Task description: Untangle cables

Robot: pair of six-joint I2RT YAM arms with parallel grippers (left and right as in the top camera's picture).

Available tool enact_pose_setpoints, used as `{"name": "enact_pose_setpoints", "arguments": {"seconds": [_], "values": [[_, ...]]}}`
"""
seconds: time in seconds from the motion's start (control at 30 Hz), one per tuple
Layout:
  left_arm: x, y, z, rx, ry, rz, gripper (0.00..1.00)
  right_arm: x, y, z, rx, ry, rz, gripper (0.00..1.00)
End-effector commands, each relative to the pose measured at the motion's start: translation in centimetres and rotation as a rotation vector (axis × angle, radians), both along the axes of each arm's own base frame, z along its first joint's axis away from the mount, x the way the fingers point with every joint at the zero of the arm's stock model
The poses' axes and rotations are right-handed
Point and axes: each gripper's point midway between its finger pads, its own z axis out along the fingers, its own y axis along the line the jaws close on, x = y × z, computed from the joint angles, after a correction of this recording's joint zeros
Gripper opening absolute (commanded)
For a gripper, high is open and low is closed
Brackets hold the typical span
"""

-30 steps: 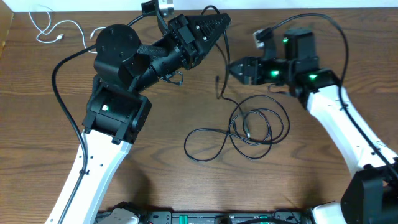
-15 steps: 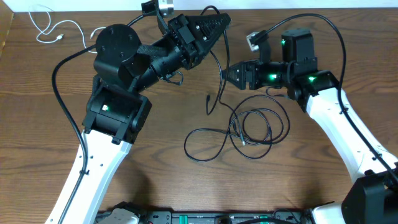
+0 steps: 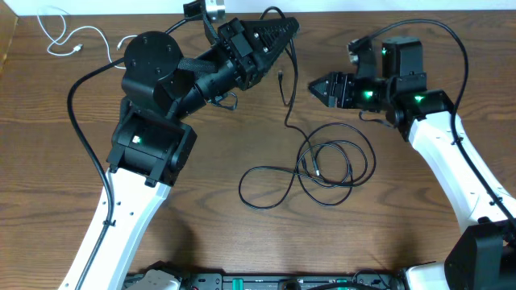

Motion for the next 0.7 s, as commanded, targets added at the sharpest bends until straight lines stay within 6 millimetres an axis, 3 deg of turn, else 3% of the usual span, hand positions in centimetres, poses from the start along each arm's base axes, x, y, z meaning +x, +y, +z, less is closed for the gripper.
{"name": "enact_pose_setpoints", "arguments": {"seconds": [0.0,0.5,0.67], "values": [[-0.7,0.0,0.9,-0.008,-0.025,-0.012,0.08,-1.8,2.3,3.4,0.113,-0.103,0.188,0.65],[-0.7,0.0,0.9,-0.020,-0.007,-0.014,0.07,-4.5,7.0,3.3,0.097,-0.145,0.328,0.65],[-0.7,0.0,0.9,-0.030,0.009,-0.017,0.07,-4.5,7.2,3.0,0.088,-0.141,0.324,0.49]]}}
